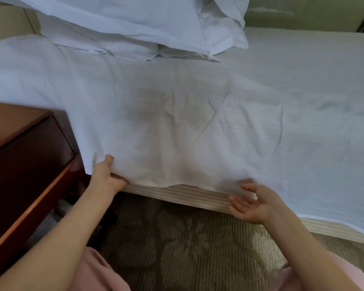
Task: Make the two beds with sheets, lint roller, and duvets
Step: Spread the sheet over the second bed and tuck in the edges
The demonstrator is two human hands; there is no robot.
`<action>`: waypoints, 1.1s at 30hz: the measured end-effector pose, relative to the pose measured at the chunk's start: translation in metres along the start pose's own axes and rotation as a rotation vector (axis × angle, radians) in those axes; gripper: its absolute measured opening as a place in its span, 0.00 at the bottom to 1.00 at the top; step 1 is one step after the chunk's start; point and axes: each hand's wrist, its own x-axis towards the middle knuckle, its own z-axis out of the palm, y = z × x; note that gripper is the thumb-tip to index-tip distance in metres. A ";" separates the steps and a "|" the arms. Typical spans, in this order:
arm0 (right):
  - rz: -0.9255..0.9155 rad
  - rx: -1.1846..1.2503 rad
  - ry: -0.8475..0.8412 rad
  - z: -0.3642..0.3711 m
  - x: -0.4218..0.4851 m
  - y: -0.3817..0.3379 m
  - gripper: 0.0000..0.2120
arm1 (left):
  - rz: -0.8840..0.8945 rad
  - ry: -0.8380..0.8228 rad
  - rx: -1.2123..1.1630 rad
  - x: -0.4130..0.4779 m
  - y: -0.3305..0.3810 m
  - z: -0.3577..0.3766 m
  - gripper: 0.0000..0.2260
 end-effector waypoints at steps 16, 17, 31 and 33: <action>-0.199 -0.182 0.128 -0.023 0.004 0.022 0.07 | 0.220 -0.158 0.251 -0.015 0.024 -0.019 0.16; -0.185 -0.222 0.135 -0.026 0.002 0.024 0.09 | 0.223 -0.125 0.237 -0.014 0.024 -0.018 0.17; -0.228 -0.505 0.207 -0.047 -0.004 0.025 0.17 | 0.105 0.258 0.197 0.007 0.006 0.005 0.21; -0.269 -0.762 0.220 -0.053 -0.011 0.017 0.19 | -0.032 0.394 0.223 -0.005 -0.004 0.008 0.25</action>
